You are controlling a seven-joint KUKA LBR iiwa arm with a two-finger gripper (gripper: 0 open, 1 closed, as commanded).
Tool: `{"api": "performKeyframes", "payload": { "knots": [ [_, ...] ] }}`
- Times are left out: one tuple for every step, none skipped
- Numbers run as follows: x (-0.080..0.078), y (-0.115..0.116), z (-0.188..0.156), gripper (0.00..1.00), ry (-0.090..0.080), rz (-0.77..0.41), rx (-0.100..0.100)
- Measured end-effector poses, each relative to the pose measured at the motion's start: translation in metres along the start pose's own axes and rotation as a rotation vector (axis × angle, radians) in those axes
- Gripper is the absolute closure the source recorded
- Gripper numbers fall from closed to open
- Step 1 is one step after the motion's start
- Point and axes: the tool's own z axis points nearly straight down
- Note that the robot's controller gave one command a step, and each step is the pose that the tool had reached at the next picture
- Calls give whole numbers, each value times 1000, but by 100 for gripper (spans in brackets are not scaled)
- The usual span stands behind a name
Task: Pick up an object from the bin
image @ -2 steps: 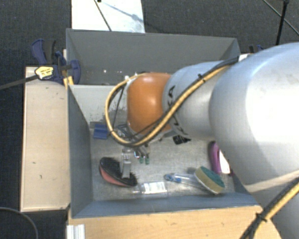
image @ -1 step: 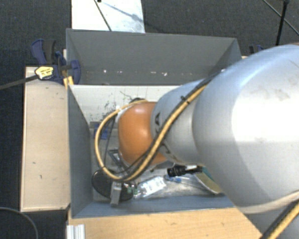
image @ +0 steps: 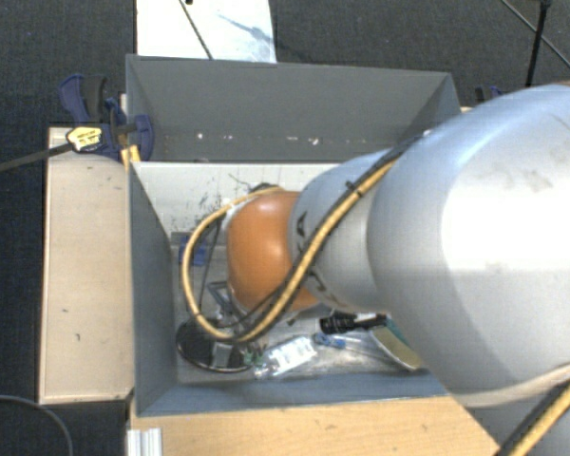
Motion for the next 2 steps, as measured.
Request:
{"api": "performKeyframes", "payload": {
  "knots": [
    [1,0,1,0,3,3,0],
    [0,0,0,100,0,6,0]
  ]
}}
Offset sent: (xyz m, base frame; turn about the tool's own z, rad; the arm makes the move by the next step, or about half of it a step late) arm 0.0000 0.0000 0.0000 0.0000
